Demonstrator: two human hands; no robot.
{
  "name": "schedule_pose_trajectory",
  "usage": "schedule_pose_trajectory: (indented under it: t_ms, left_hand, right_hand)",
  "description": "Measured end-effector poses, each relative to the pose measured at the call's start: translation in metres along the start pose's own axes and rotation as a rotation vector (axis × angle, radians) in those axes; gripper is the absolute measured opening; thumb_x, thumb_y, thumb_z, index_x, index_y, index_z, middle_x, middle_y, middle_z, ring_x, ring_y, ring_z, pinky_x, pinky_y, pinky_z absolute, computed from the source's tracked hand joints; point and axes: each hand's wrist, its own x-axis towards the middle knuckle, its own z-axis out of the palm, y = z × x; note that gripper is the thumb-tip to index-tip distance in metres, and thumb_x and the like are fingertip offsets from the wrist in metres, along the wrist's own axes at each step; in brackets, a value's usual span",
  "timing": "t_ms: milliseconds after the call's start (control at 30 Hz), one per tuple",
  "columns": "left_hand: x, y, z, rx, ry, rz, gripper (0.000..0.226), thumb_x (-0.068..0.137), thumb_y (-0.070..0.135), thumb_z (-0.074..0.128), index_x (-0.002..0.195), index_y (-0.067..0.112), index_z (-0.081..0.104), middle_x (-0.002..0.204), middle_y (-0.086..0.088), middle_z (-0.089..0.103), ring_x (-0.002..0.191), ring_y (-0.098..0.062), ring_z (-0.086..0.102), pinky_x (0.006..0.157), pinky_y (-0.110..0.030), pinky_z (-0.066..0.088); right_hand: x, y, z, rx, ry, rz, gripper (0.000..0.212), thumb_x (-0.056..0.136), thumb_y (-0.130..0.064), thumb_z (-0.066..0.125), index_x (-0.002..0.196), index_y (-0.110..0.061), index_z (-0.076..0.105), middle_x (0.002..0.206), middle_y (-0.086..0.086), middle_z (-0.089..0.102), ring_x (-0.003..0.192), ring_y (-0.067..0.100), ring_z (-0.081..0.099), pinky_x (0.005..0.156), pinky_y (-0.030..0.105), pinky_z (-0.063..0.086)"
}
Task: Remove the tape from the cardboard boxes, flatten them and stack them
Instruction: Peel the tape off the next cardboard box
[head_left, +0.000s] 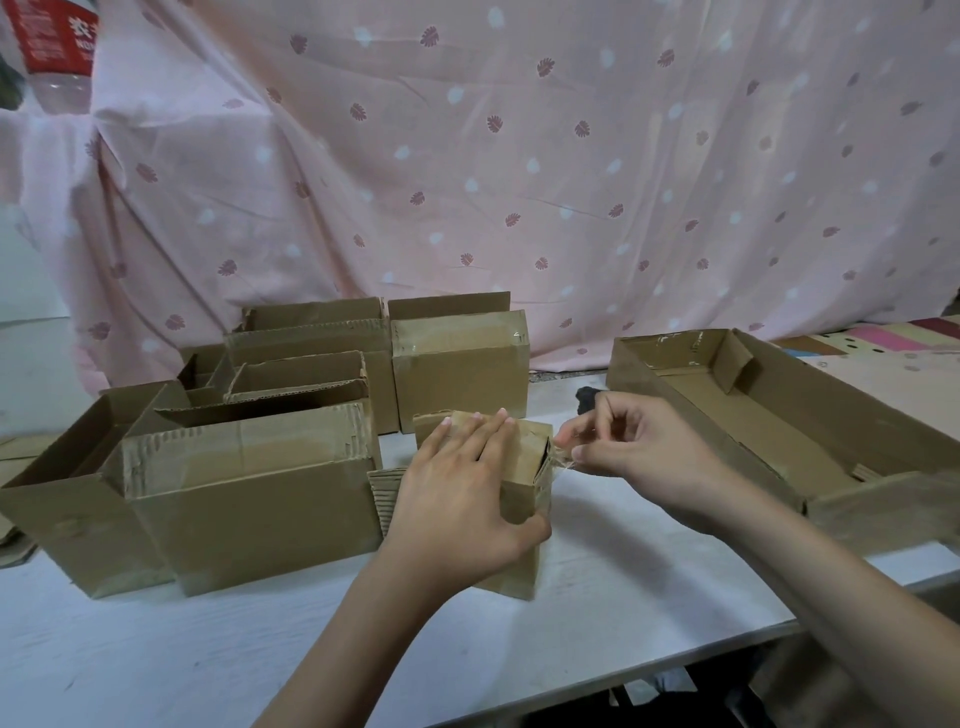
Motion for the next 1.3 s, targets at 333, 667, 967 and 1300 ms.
schedule_pose_trajectory:
  t_ms: [333,667,967,1300]
  left_hand:
    - [0.0,-0.001,-0.002,-0.001,-0.008,0.037,0.094,0.079,0.069,0.044,0.158,0.025,0.017,0.165,0.011,0.013,0.151,-0.008,0.007,0.123,-0.028,-0.004]
    - [-0.001,0.006,0.002,0.058,-0.008,0.048,0.1,0.078,0.069,0.034,0.159,0.015,0.01,0.166,-0.002,0.009,0.153,-0.013,0.006,0.124,-0.031,-0.001]
    - [-0.002,0.005,0.002,0.048,0.016,0.056,0.101,0.082,0.068,0.042,0.159,0.012,0.008,0.166,-0.003,0.006,0.153,-0.013,0.005,0.121,-0.027,-0.007]
    - [-0.003,0.006,0.004,0.042,0.011,0.051,0.1,0.083,0.069,0.041,0.159,0.011,0.01,0.166,-0.004,0.007,0.153,-0.015,0.006,0.124,-0.03,-0.003]
  right_hand:
    - [-0.001,-0.004,0.002,0.306,-0.008,0.263,0.058,0.092,0.005,0.062,0.131,-0.028,0.036,0.117,0.024,0.063,0.082,0.037,0.071,0.088,0.047,0.059]
    - [0.036,-0.052,0.023,-0.943,-0.204,0.081,0.032,0.081,-0.053,0.074,0.099,-0.027,0.066,0.104,-0.009,0.067,0.091,0.01,0.061,0.071,0.026,0.046]
    - [0.05,-0.061,0.018,-1.147,-0.282,0.044,0.006,0.082,-0.02,0.08,0.085,-0.018,0.075,0.078,-0.005,0.07,0.082,0.015,0.068,0.059,0.021,0.047]
    - [0.046,-0.057,0.023,-1.147,-0.15,0.106,0.014,0.081,0.0,0.067,0.082,-0.011,0.077,0.074,0.003,0.075,0.067,0.013,0.067,0.05,0.019,0.048]
